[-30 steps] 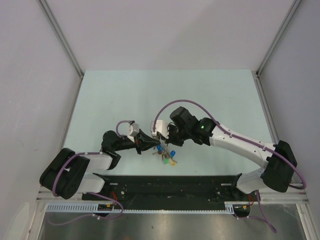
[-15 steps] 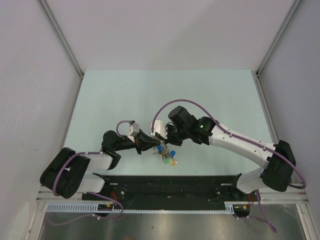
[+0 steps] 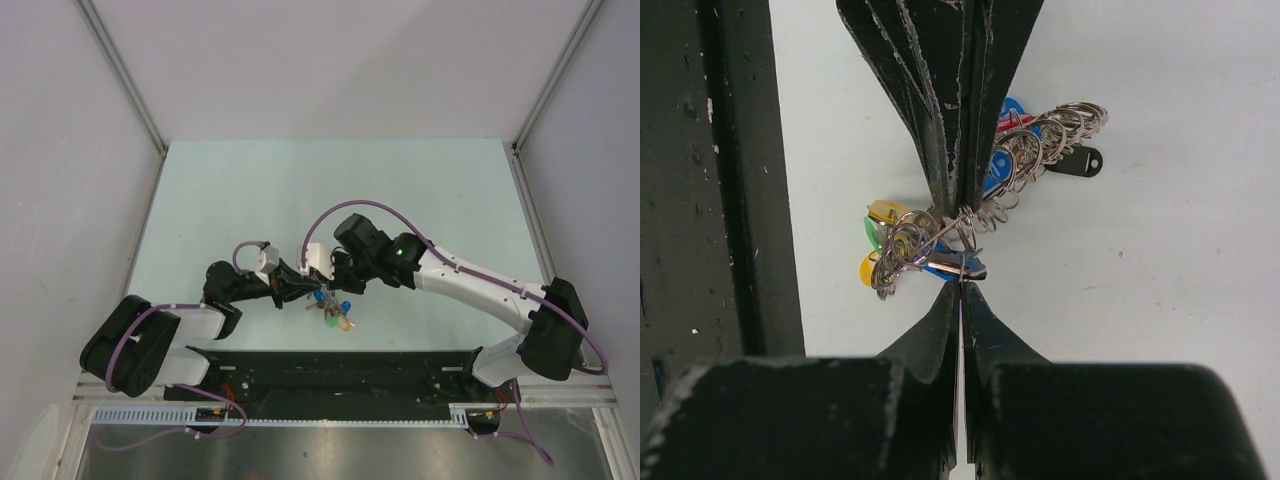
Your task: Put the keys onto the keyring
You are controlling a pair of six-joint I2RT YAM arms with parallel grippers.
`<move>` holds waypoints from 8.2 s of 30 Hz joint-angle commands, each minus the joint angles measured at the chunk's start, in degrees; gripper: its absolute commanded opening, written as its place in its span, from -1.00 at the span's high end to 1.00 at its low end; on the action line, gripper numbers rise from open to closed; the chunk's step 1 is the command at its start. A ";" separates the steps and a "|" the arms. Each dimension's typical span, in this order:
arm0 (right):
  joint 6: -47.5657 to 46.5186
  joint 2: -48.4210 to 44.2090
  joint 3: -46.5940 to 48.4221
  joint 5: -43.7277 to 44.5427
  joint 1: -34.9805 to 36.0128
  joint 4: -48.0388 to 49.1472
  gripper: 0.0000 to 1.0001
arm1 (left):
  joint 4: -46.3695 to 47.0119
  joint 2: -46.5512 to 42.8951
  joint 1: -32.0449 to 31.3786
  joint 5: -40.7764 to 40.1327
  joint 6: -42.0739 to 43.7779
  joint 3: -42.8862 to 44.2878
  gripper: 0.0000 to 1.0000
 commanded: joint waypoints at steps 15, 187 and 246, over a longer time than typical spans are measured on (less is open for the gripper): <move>-0.66 -0.01 3.30 -0.13 0.37 0.06 1.00 | 25.51 -0.09 -0.26 2.55 1.11 1.69 1.00; 14.12 -10.72 -18.86 1.89 -14.67 19.93 1.00 | 25.60 -3.26 6.69 2.45 -0.47 -2.09 0.99; -0.66 -3.26 -2.76 -3.56 2.22 9.99 1.00 | 25.60 -3.34 2.91 6.50 -0.38 -0.15 0.99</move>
